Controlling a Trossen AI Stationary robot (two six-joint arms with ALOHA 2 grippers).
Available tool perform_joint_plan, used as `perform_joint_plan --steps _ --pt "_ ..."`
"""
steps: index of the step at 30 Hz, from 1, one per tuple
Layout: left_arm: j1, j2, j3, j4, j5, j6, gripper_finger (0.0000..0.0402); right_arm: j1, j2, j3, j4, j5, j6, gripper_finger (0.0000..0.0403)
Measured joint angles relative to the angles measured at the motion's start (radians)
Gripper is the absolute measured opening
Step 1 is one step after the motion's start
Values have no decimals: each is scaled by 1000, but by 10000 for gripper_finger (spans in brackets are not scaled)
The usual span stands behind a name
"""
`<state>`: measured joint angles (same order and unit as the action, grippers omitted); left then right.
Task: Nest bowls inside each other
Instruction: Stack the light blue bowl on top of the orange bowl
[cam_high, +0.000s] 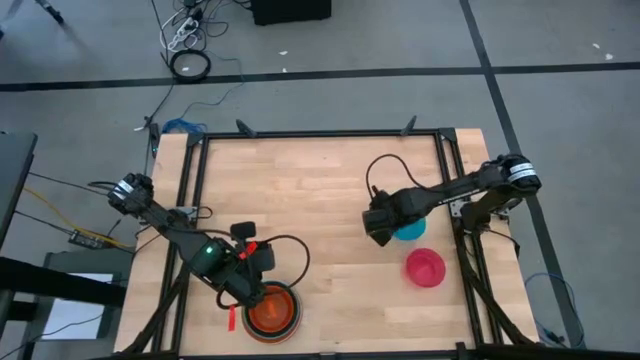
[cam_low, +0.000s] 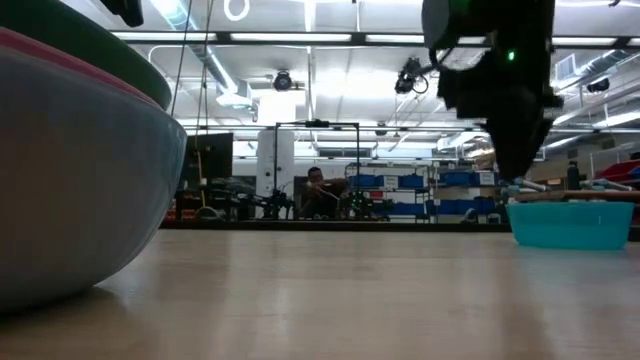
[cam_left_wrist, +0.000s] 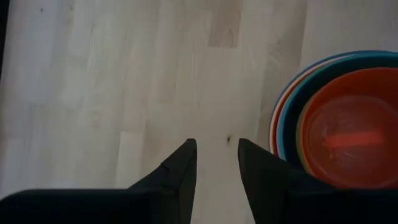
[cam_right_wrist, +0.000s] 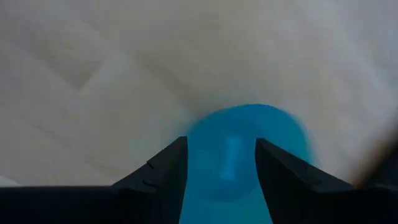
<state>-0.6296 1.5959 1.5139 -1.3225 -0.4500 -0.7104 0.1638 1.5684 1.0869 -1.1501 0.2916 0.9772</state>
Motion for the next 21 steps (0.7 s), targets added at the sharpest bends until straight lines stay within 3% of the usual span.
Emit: perform_joint_plan --steps 5,14,16,19,21 --pt "0 0 0 -9 0 0 127 2 0 -124 202 -73 9 171" --pt "0 0 0 -25 -7 0 127 -8 0 -284 400 -78 24 156" --pt "0 0 0 -37 -10 -1 127 -10 0 -286 401 -79 -12 126" --pt "0 -2 0 -43 -10 -4 127 -9 0 -248 377 -82 -103 39" --pt "0 -12 0 -35 -10 -11 127 3 0 -196 375 -62 -168 13"
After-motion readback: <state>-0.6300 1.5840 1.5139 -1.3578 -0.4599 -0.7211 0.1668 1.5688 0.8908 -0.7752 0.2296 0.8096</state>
